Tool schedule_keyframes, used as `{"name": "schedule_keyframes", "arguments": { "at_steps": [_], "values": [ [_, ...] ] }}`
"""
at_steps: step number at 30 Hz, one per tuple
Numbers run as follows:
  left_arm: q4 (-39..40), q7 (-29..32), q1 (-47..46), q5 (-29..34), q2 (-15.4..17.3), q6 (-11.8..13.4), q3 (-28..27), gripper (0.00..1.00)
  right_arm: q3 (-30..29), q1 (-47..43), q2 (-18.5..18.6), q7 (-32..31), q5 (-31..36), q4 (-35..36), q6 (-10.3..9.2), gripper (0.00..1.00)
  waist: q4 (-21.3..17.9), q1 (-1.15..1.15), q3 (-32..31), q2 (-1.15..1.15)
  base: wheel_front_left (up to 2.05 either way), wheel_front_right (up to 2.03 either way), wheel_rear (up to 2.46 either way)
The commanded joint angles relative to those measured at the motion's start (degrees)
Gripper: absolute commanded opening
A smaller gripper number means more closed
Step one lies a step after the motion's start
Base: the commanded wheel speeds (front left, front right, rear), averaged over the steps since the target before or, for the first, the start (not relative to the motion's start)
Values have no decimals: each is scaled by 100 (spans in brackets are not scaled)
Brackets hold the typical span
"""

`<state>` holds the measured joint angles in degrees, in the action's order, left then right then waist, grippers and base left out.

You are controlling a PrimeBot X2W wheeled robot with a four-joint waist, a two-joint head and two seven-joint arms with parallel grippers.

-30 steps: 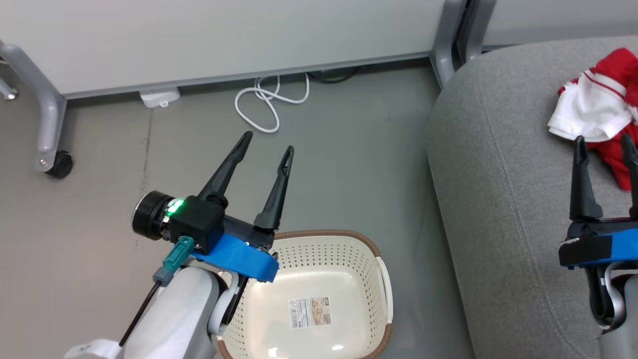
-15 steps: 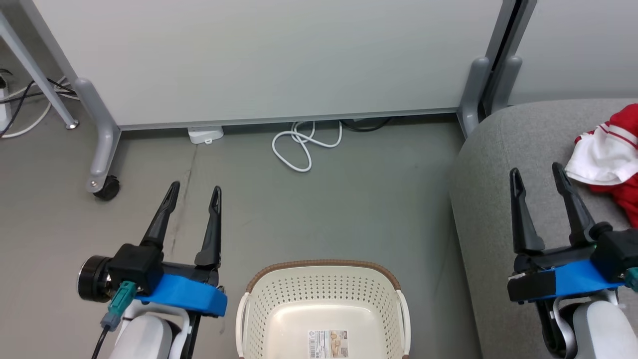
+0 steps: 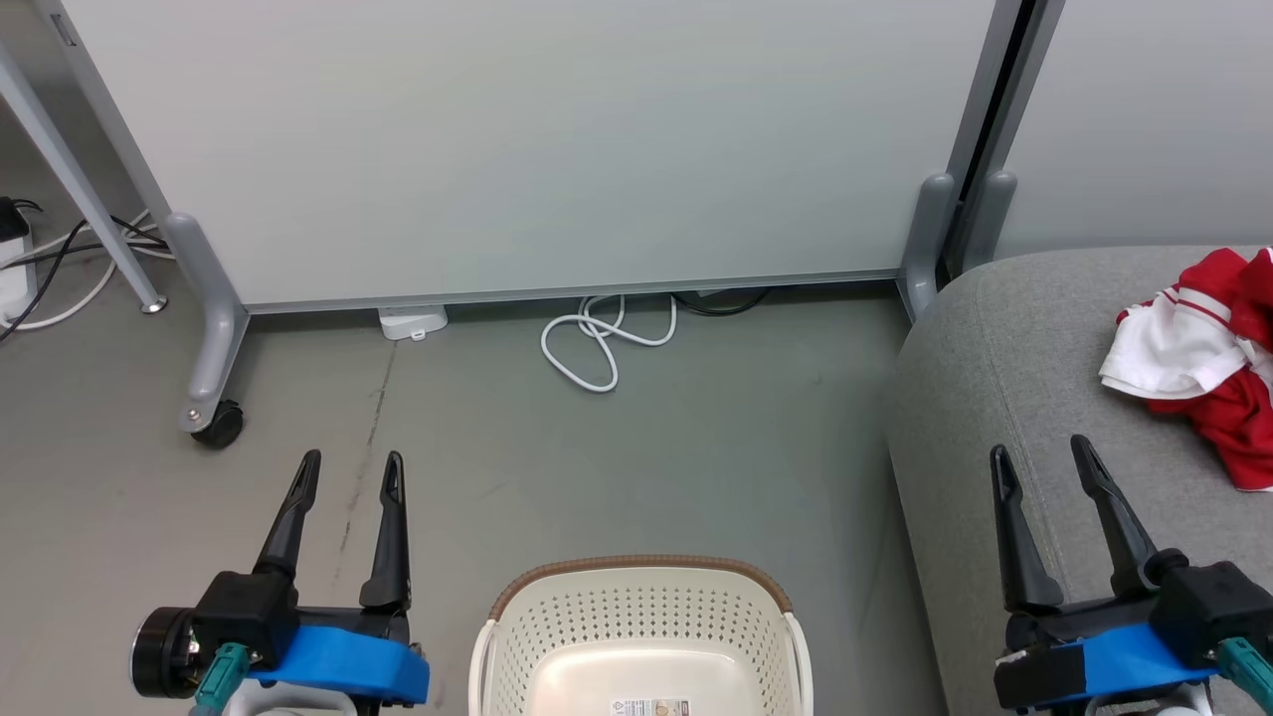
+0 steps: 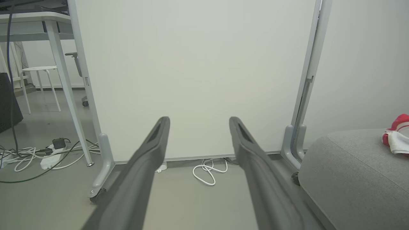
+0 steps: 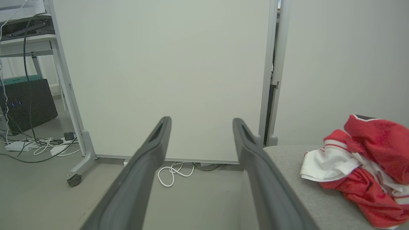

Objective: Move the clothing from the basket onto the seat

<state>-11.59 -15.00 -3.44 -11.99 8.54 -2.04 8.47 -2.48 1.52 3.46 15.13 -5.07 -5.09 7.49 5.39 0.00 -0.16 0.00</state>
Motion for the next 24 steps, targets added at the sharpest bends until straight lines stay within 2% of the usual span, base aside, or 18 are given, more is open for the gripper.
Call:
{"name": "schedule_keyframes", "arguments": {
  "at_steps": [1, 21, 22, 24],
  "values": [
    [31, -27, 78, 58, -37, -23, -53, 100, -32, -150, -39, 2, 40, 53, 1, 100, -13, 0, -27, 0, 0, 0, 0],
    [6, -27, 171, 271, -234, -243, -322, 100, -105, -328, -60, 2, -152, -96, 1, 100, -46, 0, -105, 0, 0, 0, 0],
    [6, 4, 183, 246, -231, -225, -276, 0, -109, -295, -52, 0, -115, -113, 0, 0, -47, 1, -105, 0, 0, 0, 0],
    [-100, 28, 250, 230, -242, -230, -261, 0, -108, -320, -59, -7, -125, -220, 0, 0, -48, 1, -106, 0, 0, 0, 0]
  ]
}}
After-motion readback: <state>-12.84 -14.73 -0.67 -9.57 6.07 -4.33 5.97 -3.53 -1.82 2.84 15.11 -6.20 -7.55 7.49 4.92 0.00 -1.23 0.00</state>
